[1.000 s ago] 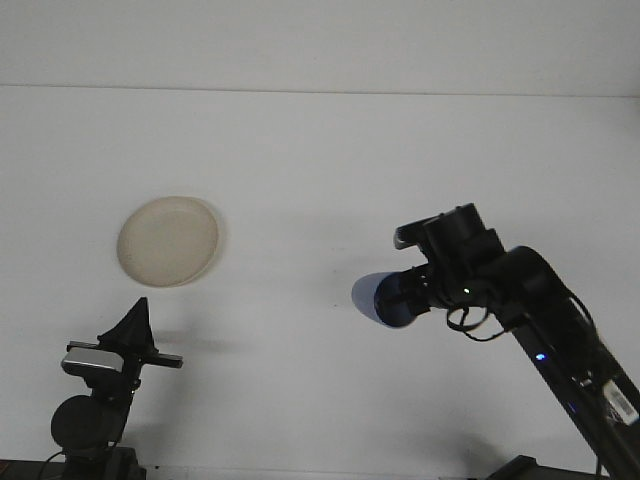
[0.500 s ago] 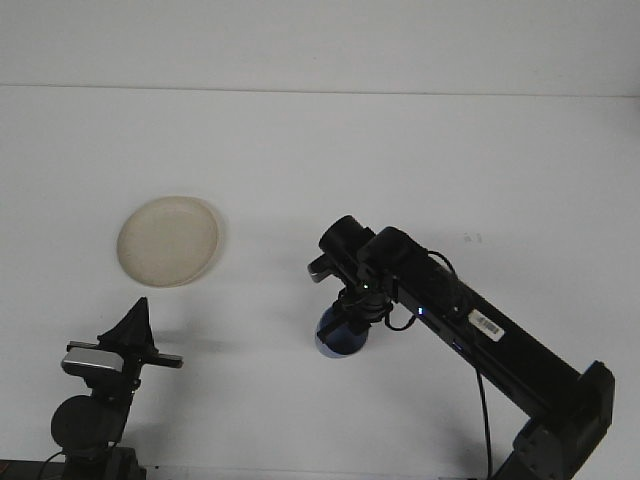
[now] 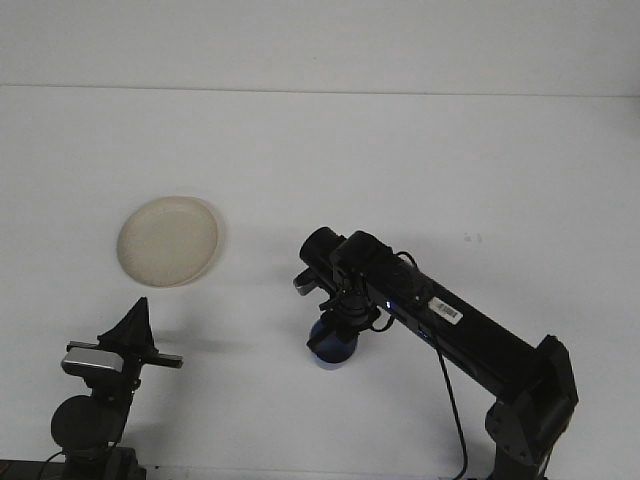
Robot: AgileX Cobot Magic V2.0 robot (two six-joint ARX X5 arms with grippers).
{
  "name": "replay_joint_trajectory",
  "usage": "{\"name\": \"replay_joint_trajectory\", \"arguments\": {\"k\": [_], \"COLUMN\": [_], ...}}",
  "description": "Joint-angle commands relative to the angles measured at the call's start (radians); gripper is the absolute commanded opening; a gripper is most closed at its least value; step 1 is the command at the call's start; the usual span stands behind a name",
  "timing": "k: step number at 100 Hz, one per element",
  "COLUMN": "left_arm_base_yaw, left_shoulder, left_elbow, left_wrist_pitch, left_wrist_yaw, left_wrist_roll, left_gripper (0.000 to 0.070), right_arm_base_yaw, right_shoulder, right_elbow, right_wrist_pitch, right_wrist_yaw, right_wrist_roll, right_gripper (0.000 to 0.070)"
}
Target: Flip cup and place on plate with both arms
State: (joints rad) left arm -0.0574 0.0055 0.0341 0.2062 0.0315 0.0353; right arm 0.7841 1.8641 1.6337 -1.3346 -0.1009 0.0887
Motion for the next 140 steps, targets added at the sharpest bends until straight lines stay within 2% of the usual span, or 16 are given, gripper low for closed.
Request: {"name": "replay_joint_trajectory", "arguments": {"k": [1,11,21,66,83,100,120,140], "left_arm_base_yaw": [-0.002,-0.002,-0.002,-0.002,-0.002,-0.002,-0.002,-0.002], "left_shoulder": [-0.001,-0.001,-0.001,-0.001,-0.001,-0.001,-0.001,-0.001], "left_elbow": [-0.02,-0.02,-0.02,-0.02,-0.02,-0.02,-0.02,-0.02], "left_wrist_pitch": [0.011,0.012,0.012,0.012,0.012,0.012,0.012,0.012], "left_wrist_yaw": [0.002,0.002,0.002,0.002,0.002,0.002,0.002,0.002], "left_wrist_roll": [-0.002,-0.002,-0.002,-0.002,-0.002,-0.002,-0.002,-0.002], "left_gripper": [0.0011,0.0011,0.0011,0.0011,0.0011,0.0011,0.0011,0.0011], "right_arm_base_yaw": [0.017,0.021,0.021,-0.01,-0.066,-0.191,-0.403,-0.576], "right_shoulder": [0.024,0.024,0.024,-0.05,-0.139,-0.235,-0.33,-0.479], "right_elbow": [0.024,0.024,0.024,0.084,0.084,0.083,0.075,-0.038], "right_wrist_pitch": [0.009,0.008,0.007,-0.03,-0.033,-0.033,-0.033,0.046], "right_wrist_yaw": [0.002,0.001,0.001,-0.003,-0.003,-0.003,-0.003,0.0], "right_wrist_roll": [-0.011,-0.01,-0.01,-0.019,-0.048,-0.089,-0.095,-0.095], "right_gripper": [0.0201,0.0355,0.0428,0.0429,0.0429,0.0429,0.043,0.0431]}}
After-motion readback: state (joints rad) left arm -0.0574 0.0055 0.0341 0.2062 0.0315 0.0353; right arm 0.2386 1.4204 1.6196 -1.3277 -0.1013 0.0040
